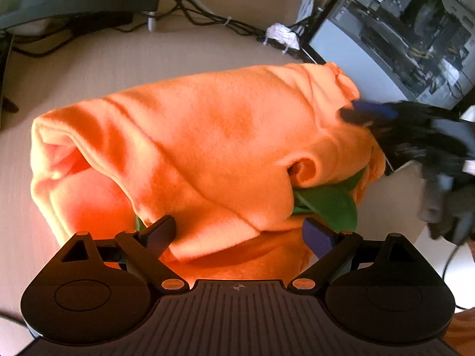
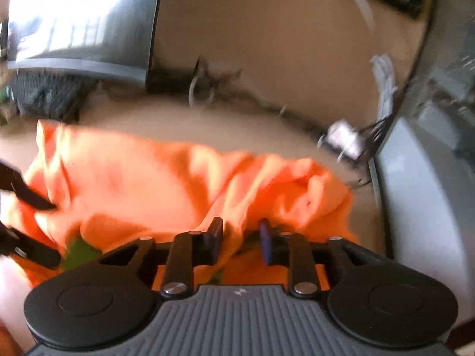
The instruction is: Fold clothes
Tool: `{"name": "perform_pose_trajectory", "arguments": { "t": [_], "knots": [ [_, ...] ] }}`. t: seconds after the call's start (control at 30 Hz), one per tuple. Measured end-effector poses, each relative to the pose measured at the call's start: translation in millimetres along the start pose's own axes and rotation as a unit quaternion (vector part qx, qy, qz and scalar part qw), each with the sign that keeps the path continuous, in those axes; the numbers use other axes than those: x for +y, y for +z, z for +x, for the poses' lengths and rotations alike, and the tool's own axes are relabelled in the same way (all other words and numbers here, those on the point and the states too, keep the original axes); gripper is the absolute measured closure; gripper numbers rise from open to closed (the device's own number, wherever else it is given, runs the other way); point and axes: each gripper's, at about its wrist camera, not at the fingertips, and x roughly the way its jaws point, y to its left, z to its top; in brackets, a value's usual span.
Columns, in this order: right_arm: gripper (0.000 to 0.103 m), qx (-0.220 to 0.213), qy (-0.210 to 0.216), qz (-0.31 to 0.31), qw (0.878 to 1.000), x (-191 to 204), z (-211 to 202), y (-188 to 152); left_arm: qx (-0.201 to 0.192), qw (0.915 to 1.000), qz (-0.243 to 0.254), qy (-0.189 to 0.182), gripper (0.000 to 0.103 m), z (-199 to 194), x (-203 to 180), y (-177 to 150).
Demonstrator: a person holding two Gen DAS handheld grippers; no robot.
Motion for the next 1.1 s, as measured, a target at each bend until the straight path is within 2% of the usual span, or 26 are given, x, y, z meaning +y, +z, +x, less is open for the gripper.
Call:
{"name": "perform_pose_trajectory", "arguments": {
  "t": [0.07, 0.13, 0.17, 0.23, 0.3, 0.4, 0.47, 0.53, 0.57, 0.6, 0.73, 0.87, 1.0, 1.1],
  "knots": [
    [0.076, -0.026, 0.041, 0.021, 0.999, -0.3, -17.5, 6.9, -0.002, 0.9999, -0.012, -0.004, 0.007, -3.1, 5.4, 0.7],
    [0.076, -0.025, 0.082, 0.025, 0.996, 2.7, -26.3, 3.0, -0.002, 0.9997, -0.025, -0.002, 0.007, -6.1, 10.8, -1.0],
    [0.076, -0.017, 0.1, 0.019, 0.995, 8.4, -24.5, -0.8, 0.0, 0.9995, -0.031, 0.0, 0.007, -6.7, 13.7, -2.0],
    [0.076, 0.014, 0.108, 0.007, 0.994, 24.6, -7.6, -11.6, 0.003, 0.9992, -0.041, 0.003, 0.007, -8.4, 18.9, -4.9],
    [0.077, 0.07, 0.11, 0.016, 0.991, 32.2, 17.1, -28.9, 0.003, 0.9987, -0.05, 0.005, 0.007, -13.0, 23.4, -9.1],
    [0.076, 0.096, 0.109, 0.041, 0.989, 32.5, 22.8, -40.3, -0.014, 0.9983, -0.056, 0.006, 0.007, -33.5, 30.4, -15.1],
    [0.075, 0.075, 0.099, 0.025, 0.992, 36.2, 9.7, -28.7, -0.031, 0.9973, -0.066, 0.014, 0.006, -48.7, 38.4, -18.0],
    [0.063, 0.04, 0.095, -0.009, 0.995, 45.9, -4.2, -17.3, -0.048, 0.9948, -0.086, 0.028, 0.006, -64.8, 49.6, -23.5],
    [0.048, 0.021, 0.099, -0.03, 0.994, 55.1, -12.8, -13.7, -0.054, 0.9927, -0.1, 0.04, 0.006, -72.7, 56.3, -27.7],
    [0.039, 0.014, 0.1, -0.043, 0.994, 65.2, -14.7, -13.3, -0.059, 0.9904, -0.114, 0.051, 0.006, -79.9, 62.8, -31.8],
    [0.038, 0.007, 0.099, -0.083, 0.992, 105.9, -12.1, -16.3, -0.068, 0.9815, -0.155, 0.09, 0.006, -105.3, 85.6, -49.8],
    [0.038, 0.001, 0.098, -0.123, 0.988, 146.6, -9.5, -19.2, -0.072, 0.9796, -0.158, 0.101, 0.005, -127.7, 100.2, -67.7],
    [0.038, -0.006, 0.097, -0.163, 0.982, 187.4, -6.9, -22.1, -0.088, 0.98, -0.16, 0.079, 0.005, -139.5, 102.2, -69.5],
    [0.038, -0.046, 0.093, -0.141, 0.985, 182.1, -22.9, -6.3, -0.126, 0.9777, -0.162, 0.043, 0.005, -149.1, 98.2, -57.4]
  ]
}}
